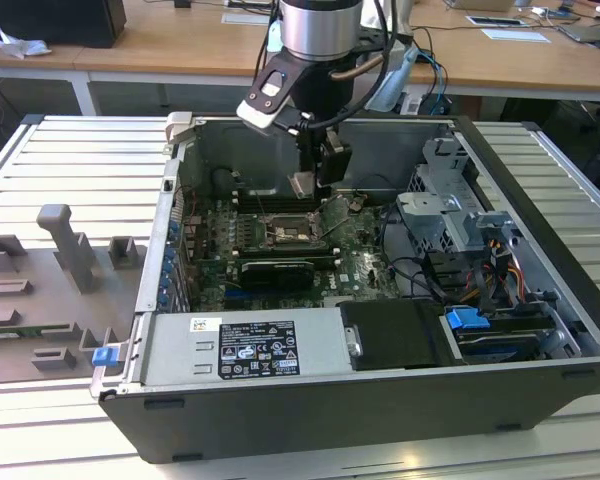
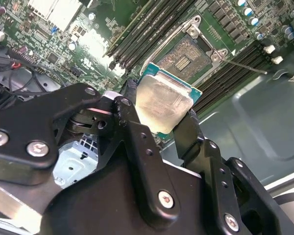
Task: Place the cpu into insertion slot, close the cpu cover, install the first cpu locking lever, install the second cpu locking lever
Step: 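Place the cpu into insertion slot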
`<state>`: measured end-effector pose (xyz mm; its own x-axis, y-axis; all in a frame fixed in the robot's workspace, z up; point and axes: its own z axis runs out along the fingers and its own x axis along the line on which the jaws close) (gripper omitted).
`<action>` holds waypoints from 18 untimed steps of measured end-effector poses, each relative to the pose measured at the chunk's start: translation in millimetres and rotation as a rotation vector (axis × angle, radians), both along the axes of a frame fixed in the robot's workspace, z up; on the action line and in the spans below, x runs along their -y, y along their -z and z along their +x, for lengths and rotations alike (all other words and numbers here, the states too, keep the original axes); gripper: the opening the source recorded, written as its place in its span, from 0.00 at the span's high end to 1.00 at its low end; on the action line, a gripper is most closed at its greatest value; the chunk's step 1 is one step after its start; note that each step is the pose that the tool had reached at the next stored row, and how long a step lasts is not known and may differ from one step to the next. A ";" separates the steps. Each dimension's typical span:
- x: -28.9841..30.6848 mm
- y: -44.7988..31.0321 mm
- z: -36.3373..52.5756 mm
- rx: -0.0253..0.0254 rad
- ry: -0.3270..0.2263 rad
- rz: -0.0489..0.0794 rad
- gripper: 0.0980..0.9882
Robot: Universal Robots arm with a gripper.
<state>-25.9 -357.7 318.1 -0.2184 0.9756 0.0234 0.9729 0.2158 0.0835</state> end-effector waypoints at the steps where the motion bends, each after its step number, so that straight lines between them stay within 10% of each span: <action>1: 0.0 0.6 0.0 -0.0001 0.021 0.000 0.50; 5: 0.0 4.7 0.0 -0.0002 0.125 0.000 0.50; 18: 0.0 12.3 -0.1 -0.0002 0.143 0.000 0.50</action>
